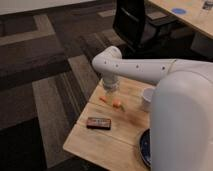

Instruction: Place the pepper on the white sponge

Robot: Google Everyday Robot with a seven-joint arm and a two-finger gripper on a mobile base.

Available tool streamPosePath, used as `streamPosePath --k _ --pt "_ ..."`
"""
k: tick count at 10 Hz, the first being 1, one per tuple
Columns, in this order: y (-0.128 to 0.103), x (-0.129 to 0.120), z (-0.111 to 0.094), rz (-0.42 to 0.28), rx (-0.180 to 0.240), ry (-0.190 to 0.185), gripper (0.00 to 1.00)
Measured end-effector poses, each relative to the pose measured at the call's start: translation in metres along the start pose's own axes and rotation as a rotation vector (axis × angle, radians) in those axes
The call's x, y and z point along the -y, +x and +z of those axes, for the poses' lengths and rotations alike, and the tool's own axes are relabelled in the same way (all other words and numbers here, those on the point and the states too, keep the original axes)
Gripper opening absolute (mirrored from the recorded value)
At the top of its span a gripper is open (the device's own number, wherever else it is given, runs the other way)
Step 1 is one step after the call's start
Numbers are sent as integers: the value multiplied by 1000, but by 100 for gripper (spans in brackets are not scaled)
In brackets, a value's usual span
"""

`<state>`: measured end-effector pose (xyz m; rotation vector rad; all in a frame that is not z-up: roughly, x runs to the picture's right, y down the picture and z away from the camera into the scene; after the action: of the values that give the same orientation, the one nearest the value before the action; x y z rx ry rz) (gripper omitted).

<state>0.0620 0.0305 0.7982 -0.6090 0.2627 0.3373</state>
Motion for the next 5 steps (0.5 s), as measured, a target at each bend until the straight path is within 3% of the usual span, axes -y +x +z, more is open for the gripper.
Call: streamPosePath --k 5 --pt "-5 8 20 -44 45 -21 65"
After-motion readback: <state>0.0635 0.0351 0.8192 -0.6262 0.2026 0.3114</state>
